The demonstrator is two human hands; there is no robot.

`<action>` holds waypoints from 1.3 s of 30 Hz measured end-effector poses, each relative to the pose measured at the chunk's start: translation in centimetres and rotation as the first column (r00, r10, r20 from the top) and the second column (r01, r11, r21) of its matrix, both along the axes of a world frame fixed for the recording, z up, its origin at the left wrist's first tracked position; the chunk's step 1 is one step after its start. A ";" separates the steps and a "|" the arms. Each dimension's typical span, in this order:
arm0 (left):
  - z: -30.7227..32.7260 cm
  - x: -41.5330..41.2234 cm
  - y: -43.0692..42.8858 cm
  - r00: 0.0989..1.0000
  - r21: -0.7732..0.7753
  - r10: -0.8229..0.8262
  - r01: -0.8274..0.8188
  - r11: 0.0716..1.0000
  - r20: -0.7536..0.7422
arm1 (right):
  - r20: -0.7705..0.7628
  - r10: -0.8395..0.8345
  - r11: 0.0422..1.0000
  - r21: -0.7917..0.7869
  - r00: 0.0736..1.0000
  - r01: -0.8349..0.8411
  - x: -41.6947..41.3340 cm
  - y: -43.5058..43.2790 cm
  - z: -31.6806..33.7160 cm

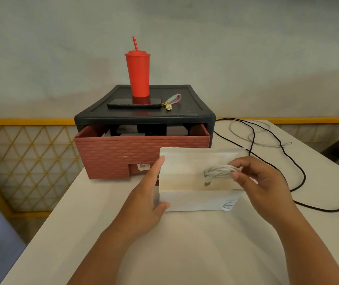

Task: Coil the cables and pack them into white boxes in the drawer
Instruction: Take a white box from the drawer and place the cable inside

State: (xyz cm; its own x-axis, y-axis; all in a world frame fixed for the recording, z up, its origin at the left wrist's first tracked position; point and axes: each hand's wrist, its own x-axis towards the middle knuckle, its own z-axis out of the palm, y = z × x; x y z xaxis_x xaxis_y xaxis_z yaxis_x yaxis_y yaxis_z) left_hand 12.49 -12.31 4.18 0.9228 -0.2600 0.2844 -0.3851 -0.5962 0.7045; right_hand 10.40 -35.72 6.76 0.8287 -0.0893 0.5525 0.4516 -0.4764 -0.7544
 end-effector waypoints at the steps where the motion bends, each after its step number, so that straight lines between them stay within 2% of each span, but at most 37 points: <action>1: 0.0 0.0 0.0 1.000 0.005 -0.003 0.003 1.000 0.002 | 0.001 0.005 0.998 -0.055 1.000 -0.005 0.0 0.1 -0.2; 3: 0.0 0.0 0.0 1.000 0.008 -0.005 0.005 1.000 0.005 | -0.026 0.010 0.988 -0.157 1.000 -0.014 0.2 0.3 -0.5; 7: -0.1 0.0 0.3 1.000 0.003 -0.005 0.005 1.000 0.012 | -0.115 -0.013 0.969 -0.248 0.993 -0.016 0.4 0.6 -1.0; 13: -0.5 0.3 0.7 1.000 -0.052 -0.004 0.003 0.999 -0.022 | -0.088 -0.081 0.883 -0.468 0.993 0.031 0.8 0.9 -1.7; 16: -0.8 0.6 0.8 1.000 -0.069 0.007 -0.009 0.998 -0.027 | -0.101 -0.084 0.857 -0.515 0.991 0.020 0.9 1.2 -2.0; 18: -1.1 0.8 1.0 1.000 -0.077 0.010 -0.012 0.997 -0.021 | -0.041 -0.126 0.832 -0.548 0.991 0.083 1.3 1.1 -2.7; 20: -1.5 1.0 1.1 1.000 -0.088 0.016 -0.017 0.996 -0.009 | -0.014 -0.211 0.849 -0.498 0.977 0.176 1.9 1.2 -3.5; 22: -1.8 1.2 1.2 1.000 -0.100 0.028 -0.028 0.995 0.001 | -0.062 -0.273 0.906 -0.351 0.960 0.235 2.3 1.5 -4.3; 24: -2.1 1.5 1.1 0.999 -0.111 0.054 -0.053 0.992 0.006 | -0.138 -0.267 0.951 -0.198 0.954 0.238 2.8 2.3 -5.1; 25: -2.3 1.6 1.0 0.997 -0.115 0.074 -0.072 0.991 0.011 | -0.160 -0.258 0.958 -0.170 0.953 0.231 3.1 2.6 -5.4; 30: -3.3 2.3 1.0 0.975 -0.078 0.210 -0.205 0.976 0.069 | -0.279 -0.209 0.977 -0.097 0.937 0.189 4.2 3.6 -6.0; 34: -3.5 2.9 1.3 0.937 -0.134 0.327 -0.310 0.941 0.124 | -0.324 -0.175 0.984 -0.101 0.930 0.150 4.5 3.9 -6.4; 39: -3.7 3.0 1.3 0.892 -0.212 0.406 -0.365 0.906 0.199 | -0.384 -0.189 0.981 -0.122 0.904 0.154 4.9 3.8 -6.4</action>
State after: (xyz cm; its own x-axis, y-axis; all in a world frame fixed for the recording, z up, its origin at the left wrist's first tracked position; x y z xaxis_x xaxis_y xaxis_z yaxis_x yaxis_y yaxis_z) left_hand 15.44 -11.04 0.53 0.8423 0.1720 0.5109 -0.3135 -0.6147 0.7238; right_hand 15.28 -31.95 0.35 0.9561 -0.2162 0.1979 0.0331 -0.5911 -0.8059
